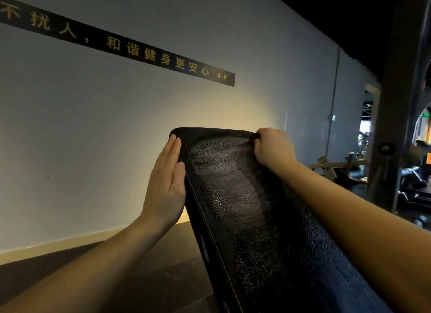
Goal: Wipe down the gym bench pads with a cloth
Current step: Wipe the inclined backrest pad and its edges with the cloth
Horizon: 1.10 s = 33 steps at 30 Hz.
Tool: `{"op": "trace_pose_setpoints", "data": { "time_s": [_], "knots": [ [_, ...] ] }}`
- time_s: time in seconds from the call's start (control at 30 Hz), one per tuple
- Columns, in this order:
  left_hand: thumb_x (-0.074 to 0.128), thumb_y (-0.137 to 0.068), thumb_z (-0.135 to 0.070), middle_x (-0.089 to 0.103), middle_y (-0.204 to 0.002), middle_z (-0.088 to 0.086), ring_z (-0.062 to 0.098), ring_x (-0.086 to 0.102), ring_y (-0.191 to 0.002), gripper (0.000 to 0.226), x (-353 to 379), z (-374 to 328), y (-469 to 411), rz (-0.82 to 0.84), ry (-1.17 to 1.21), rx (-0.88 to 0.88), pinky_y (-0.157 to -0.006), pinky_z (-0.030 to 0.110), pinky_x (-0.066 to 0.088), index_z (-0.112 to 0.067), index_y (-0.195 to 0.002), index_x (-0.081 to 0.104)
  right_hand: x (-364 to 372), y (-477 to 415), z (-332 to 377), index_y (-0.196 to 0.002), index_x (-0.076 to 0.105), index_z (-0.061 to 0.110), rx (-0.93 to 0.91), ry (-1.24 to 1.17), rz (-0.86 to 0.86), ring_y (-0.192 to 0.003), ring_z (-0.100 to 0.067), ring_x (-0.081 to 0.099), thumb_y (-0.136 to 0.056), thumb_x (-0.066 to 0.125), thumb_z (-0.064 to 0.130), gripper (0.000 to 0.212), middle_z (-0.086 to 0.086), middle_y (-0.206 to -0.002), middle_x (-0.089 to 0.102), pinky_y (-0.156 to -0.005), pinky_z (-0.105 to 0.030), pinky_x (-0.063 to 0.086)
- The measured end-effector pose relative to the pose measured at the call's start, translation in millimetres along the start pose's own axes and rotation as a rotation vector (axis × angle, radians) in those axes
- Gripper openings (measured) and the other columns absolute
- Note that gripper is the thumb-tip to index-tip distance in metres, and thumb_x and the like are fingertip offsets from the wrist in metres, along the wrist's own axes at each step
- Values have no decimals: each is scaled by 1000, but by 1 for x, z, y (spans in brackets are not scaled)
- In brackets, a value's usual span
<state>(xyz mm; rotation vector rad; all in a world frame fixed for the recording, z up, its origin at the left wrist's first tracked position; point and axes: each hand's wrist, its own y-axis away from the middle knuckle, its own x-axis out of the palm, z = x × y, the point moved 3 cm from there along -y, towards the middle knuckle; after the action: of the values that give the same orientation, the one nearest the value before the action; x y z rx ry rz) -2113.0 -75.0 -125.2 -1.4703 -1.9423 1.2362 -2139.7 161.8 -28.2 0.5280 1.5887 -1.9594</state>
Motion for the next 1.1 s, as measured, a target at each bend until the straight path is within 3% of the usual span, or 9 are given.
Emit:
{"op": "trace_pose_setpoints", "data": {
  "time_s": [0.07, 0.23, 0.4, 0.53, 0.63, 0.73, 0.8, 0.93, 1.1],
  "knots": [
    [27, -100, -35, 20, -164, -20, -10, 14, -150, 59, 1, -4, 2, -13, 29, -12, -128, 27, 11, -27, -158, 27, 5, -1, 36, -105, 65, 8, -17, -83, -8, -101, -40, 63, -94, 50, 17, 21, -19, -108, 68, -78, -38, 47],
    [33, -96, -41, 26, -164, -16, -3, 21, -150, 61, -1, -10, -4, -38, 51, -80, -128, 34, 18, -33, -156, 31, -6, 63, 100, -115, 69, 22, -557, -327, 9, -99, -28, 65, -96, 50, 27, 27, -5, -105, 71, -84, -41, 52],
    [29, -92, -43, 5, -168, -19, -9, 1, -150, 75, 11, -14, -9, -1, 63, -137, -128, 28, 3, -28, -163, 11, 9, 0, -14, -110, 70, 15, -81, -57, -8, -100, -38, 65, -96, 49, 23, 27, -13, -108, 72, -80, -38, 52],
    [30, -91, -40, 7, -169, -17, -9, 3, -150, 75, 10, -11, -10, -9, 47, -146, -128, 30, 4, -26, -163, 13, 22, -35, 44, -109, 66, 6, -3, -131, -17, -99, -39, 64, -97, 51, 16, 21, -19, -109, 69, -75, -34, 45],
    [30, -92, -40, 9, -169, -16, -6, 6, -151, 74, 8, -16, -8, -11, 48, -149, -128, 29, 6, -27, -162, 12, 11, -3, 110, -106, 69, 11, -277, -286, 22, -94, -35, 66, -98, 53, 21, 21, -13, -101, 72, -81, -42, 55],
    [28, -92, -40, 7, -169, -16, -8, 4, -150, 74, 9, -16, -7, -24, 56, -151, -128, 28, 5, -27, -162, 10, -7, 59, 93, -110, 70, 20, -595, -342, 30, -95, -26, 65, -96, 52, 26, 24, -4, -103, 73, -83, -39, 53],
    [29, -91, -39, 6, -168, -17, -11, 2, -147, 76, 11, -13, -7, -29, 57, -167, -127, 25, 3, -25, -163, 10, -6, 58, 38, -113, 70, 23, -518, -261, 13, -99, -27, 66, -95, 48, 30, 29, -2, -108, 74, -86, -41, 54],
    [29, -91, -38, 8, -167, -18, -14, 3, -146, 75, 12, -12, -7, -34, 55, -148, -124, 19, 2, -24, -163, 12, 14, -14, -43, -106, 69, 13, -37, 4, 6, -91, -38, 65, -96, 47, 24, 26, -15, -105, 72, -73, -38, 53],
    [30, -91, -37, 9, -169, -15, -10, 5, -149, 75, 10, -12, -8, -34, 67, -151, -128, 28, 5, -25, -163, 13, 23, -34, 69, -110, 66, 8, -77, -171, -31, -99, -39, 64, -98, 52, 18, 22, -18, -109, 69, -73, -35, 42]
  ]
}}
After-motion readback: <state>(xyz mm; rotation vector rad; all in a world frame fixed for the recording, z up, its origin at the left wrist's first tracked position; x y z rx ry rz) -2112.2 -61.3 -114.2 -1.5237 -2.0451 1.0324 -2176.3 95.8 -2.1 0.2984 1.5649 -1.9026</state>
